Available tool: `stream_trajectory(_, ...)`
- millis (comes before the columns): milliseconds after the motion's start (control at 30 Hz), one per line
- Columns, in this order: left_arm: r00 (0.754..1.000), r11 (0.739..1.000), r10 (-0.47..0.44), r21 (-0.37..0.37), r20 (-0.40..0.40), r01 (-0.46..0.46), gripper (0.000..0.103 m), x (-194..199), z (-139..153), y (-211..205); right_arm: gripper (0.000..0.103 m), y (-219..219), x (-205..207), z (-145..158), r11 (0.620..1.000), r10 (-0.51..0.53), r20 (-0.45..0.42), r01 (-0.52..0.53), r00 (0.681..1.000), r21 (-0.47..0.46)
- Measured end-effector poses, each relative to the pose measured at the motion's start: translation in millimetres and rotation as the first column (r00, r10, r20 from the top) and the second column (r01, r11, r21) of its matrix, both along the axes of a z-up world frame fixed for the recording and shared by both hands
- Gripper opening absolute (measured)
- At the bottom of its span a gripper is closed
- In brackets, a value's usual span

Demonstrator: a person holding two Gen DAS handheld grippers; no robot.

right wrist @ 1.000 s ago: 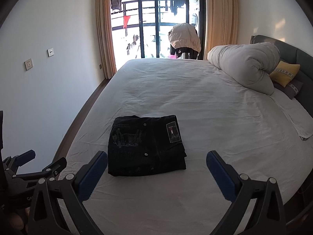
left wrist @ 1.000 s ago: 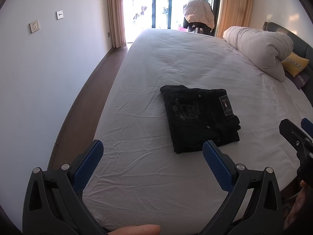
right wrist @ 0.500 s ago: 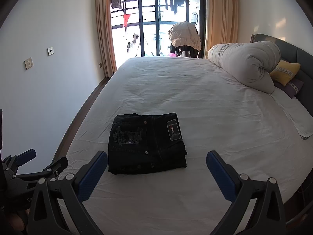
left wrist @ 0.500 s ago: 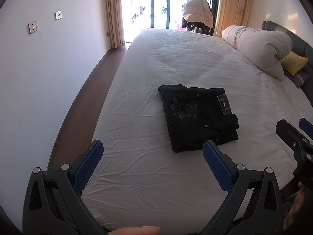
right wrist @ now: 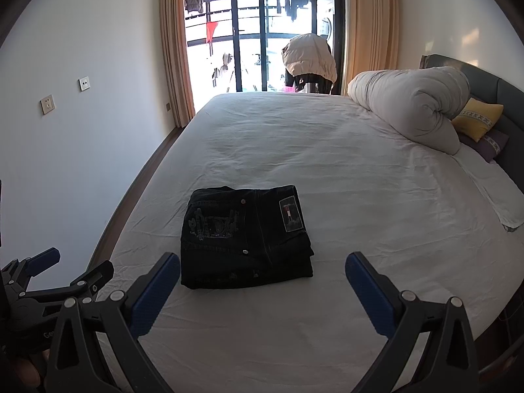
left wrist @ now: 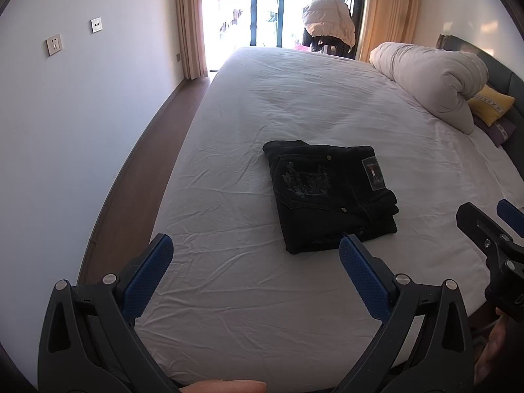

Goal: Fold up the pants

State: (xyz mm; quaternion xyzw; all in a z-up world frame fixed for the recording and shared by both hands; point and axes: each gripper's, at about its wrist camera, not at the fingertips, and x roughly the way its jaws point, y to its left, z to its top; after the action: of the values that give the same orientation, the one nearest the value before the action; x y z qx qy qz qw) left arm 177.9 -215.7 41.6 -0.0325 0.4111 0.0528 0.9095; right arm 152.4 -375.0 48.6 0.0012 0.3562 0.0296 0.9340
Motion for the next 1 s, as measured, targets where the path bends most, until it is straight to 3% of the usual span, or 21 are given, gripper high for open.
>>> stream_trajectory(1000,1.000,1.000,-0.014,-0.007,-0.008,0.013,0.103,-4.9,-1.1,-9.1,0.103,-1.2,0.8,5.5,1.000,0.002,-0.004,-0.002,1.000,0.000)
